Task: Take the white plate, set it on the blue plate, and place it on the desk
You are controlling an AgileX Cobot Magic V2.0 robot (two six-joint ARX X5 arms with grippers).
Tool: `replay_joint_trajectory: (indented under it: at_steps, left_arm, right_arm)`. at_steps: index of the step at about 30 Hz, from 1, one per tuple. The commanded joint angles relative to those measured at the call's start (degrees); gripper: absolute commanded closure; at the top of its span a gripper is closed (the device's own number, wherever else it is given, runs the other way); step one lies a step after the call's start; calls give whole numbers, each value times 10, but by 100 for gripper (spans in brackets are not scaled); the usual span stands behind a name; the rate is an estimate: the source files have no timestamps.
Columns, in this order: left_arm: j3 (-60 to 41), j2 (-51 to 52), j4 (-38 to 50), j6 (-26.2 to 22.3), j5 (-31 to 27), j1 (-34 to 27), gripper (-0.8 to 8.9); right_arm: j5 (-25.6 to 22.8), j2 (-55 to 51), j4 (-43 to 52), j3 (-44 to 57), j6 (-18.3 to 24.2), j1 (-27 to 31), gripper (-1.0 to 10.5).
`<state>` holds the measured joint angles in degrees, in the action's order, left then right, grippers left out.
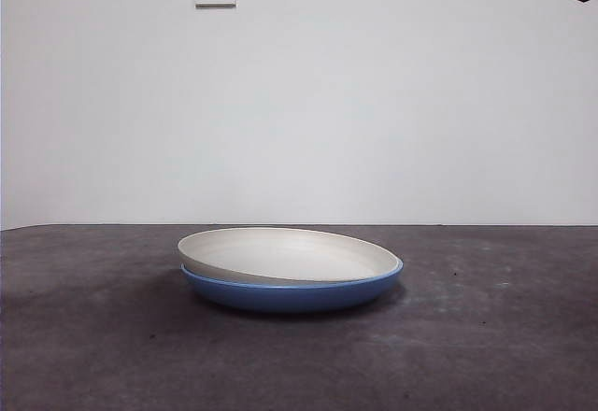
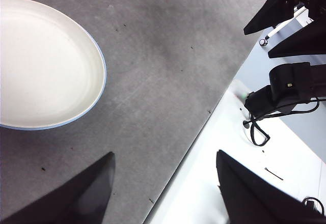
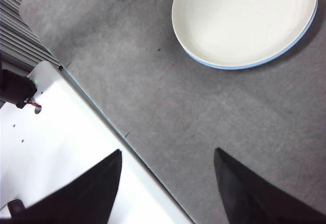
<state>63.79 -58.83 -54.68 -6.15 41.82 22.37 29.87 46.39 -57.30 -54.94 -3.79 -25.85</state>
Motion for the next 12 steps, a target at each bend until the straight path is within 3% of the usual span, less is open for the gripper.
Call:
replay_joint_trajectory:
  at_steps: [1,12]
  left_arm:
    - [4,-4,2,-7,2,2,502]
    - [4,-4,2,-7,2,2,503]
  right_arm:
    - [2,3,11,-4,9,-4,659]
    - [2,3,12,-4,9,-4,660]
